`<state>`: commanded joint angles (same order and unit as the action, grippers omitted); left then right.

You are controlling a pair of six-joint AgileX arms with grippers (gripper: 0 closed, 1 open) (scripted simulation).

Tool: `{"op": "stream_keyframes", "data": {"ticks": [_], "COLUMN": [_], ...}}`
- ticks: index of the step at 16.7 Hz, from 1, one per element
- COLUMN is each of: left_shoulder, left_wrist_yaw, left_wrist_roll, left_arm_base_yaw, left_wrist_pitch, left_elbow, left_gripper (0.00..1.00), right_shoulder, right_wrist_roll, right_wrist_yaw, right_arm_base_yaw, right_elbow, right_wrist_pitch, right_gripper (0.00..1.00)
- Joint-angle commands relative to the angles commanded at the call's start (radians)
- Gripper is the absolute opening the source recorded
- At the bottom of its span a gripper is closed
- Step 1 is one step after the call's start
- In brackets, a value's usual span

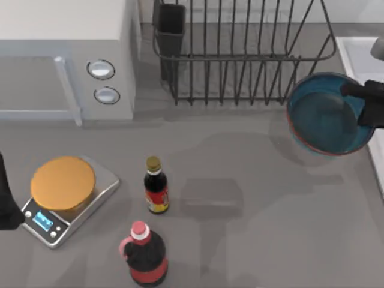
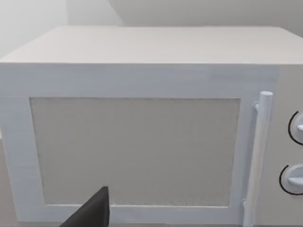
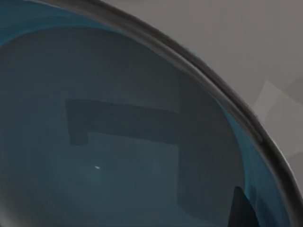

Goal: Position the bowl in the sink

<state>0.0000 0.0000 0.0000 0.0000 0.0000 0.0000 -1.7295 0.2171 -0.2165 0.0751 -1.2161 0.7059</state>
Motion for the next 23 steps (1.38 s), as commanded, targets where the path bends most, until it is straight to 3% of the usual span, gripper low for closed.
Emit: {"op": "stream_keyframes", "data": {"ticks": [8, 14, 18, 23], "left_shoulder": [0.0, 0.0, 0.0, 0.0], "left_wrist_yaw": [0.0, 0.0, 0.0, 0.0], "left_wrist_roll": [0.0, 0.0, 0.0, 0.0], "left_arm_base_yaw": [0.0, 0.0, 0.0, 0.0], "left_wrist_pitch": [0.0, 0.0, 0.0, 0.0], "left_elbow": [0.0, 0.0, 0.0, 0.0], "left_gripper": [1.0, 1.0, 1.0, 1.0], "right_shoulder": [0.022, 0.123, 0.21, 0.237], "right_wrist_roll": [-0.1, -0.168, -0.194, -0.199], "right_wrist_yaw": [-0.16, -0.241, -0.276, -0.285], "right_arm_base_yaw": [-0.296, -0.498, -0.582, -0.602], "right_elbow": [0.438, 0.603, 0.622, 0.62], "right_wrist_pitch": [-0.8, -1.358, -1.567, -1.612], "right_gripper": [0.0, 0.0, 0.0, 0.0]}}
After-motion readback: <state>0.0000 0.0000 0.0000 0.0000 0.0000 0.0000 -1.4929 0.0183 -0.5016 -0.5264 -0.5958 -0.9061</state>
